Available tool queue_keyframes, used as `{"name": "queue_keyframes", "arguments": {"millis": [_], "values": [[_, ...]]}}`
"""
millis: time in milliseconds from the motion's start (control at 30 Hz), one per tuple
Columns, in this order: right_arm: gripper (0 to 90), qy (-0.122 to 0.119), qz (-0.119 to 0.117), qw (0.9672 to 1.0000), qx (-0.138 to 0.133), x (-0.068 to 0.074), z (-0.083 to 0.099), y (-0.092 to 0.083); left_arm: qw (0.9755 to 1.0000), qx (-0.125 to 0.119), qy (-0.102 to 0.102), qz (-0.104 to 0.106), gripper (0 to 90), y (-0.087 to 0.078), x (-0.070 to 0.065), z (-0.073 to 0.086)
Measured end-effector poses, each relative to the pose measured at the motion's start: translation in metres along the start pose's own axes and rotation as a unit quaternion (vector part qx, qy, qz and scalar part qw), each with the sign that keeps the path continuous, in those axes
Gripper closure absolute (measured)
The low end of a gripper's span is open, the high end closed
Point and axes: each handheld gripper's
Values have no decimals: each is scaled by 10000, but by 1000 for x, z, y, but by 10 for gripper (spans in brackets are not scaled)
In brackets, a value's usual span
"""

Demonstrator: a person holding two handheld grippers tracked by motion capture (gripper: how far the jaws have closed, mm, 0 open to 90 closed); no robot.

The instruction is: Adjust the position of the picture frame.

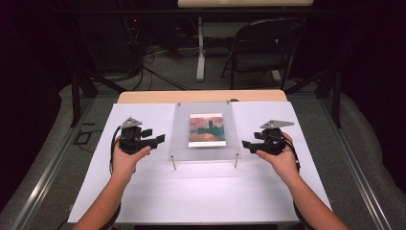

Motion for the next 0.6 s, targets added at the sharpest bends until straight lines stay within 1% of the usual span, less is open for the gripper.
{"name": "queue_keyframes", "arguments": {"millis": [167, 267, 300, 400, 433, 467, 533, 567, 600], "values": [[329, 48, 38, 10000, 8, -5, -12, 11, 9999, 20, -115, -32, 347, 13, 4, -15], [328, 95, 60, 9999, 16, -8, -20, 17, 9999, 10, -154, -48, 346, 20, 6, -22], [328, 120, 66, 9999, 3, -9, -22, 19, 9999, 20, -150, -82, 346, 22, 7, -24], [328, 167, 98, 9998, -18, -12, -27, 24, 9998, 23, -175, -63, 346, 27, 9, -28], [328, 191, 100, 9998, -34, -12, -28, 25, 9997, 21, -238, -41, 346, 30, 10, -30], [328, 216, 92, 9997, -29, -13, -30, 27, 9996, 63, -257, -10, 346, 31, 11, -31], [327, 227, 110, 9997, 15, -13, -32, 31, 9995, 48, -294, -45, 346, 35, 12, -33], [327, 226, 118, 9997, -2, -13, -32, 32, 9995, 88, -296, -56, 346, 36, 13, -35], [328, 199, 130, 9997, 7, -13, -34, 35, 9995, 63, -315, -77, 346, 38, 14, -35]]}}
Point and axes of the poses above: each handheld gripper's, and its own axes: y roughly forward along the jaws, z roughly out of its underside, x roughly to its left
